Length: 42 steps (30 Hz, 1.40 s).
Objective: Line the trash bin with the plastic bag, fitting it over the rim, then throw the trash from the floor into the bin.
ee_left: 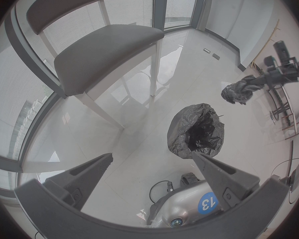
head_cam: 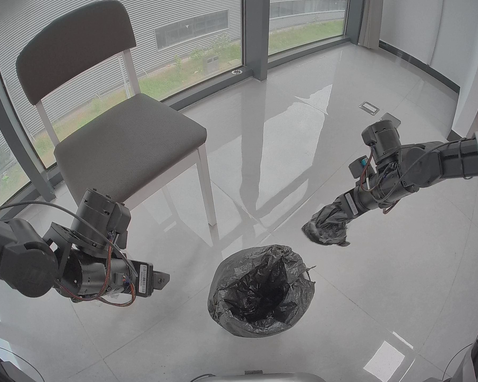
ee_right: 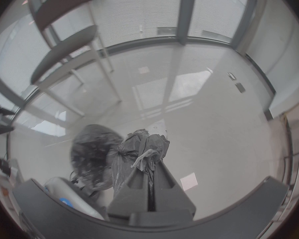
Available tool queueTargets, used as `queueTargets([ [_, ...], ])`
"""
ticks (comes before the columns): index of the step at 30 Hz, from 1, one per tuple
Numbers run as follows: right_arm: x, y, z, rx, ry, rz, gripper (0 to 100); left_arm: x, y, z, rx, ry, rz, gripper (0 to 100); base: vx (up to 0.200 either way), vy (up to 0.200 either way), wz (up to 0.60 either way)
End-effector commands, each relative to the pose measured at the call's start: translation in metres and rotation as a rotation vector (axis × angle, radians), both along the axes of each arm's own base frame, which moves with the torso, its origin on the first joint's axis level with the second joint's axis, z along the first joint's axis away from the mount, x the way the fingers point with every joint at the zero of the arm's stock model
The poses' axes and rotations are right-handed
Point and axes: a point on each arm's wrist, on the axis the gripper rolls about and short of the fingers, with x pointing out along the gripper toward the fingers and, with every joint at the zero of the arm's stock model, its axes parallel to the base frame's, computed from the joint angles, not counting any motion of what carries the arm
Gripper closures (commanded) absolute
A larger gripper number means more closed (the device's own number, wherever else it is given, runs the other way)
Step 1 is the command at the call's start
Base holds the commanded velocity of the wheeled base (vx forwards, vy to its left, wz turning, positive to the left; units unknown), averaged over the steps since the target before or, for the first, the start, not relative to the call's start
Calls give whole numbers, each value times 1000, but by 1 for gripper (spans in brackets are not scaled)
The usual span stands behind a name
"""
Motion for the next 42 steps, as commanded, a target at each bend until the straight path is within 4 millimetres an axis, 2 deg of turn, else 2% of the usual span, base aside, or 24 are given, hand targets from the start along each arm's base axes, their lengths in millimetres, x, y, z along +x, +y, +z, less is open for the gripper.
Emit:
queueTargets([
  [1,-63,36,27,35,-22,171,100,3,0,-2,-3,-13,4,0,0,0,0],
  [7,-96,60,12,17,48,291,100,4,0,-1,-9,-21,11,0,0,0,0],
  [15,-107,75,-17,-18,146,369,100,5,1,-2,-6,-21,19,0,0,0,0],
  [20,-100,83,-33,-37,180,377,100,6,3,-1,-6,-26,27,0,0,0,0],
  [24,-81,95,-55,-53,213,372,100,5,6,4,-12,-42,36,0,0,0,0],
  [28,-60,102,-70,-47,210,350,100,4,8,3,-8,-38,43,0,0,0,0],
  [30,-56,104,-73,-45,206,345,100,4,9,3,-8,-38,45,0,0,0,0],
  [31,-47,107,-79,-45,204,339,100,4,10,2,-8,-37,49,0,0,0,0],
  [42,-19,118,-111,-54,224,322,100,5,10,4,-12,-43,53,0,0,0,0],
])
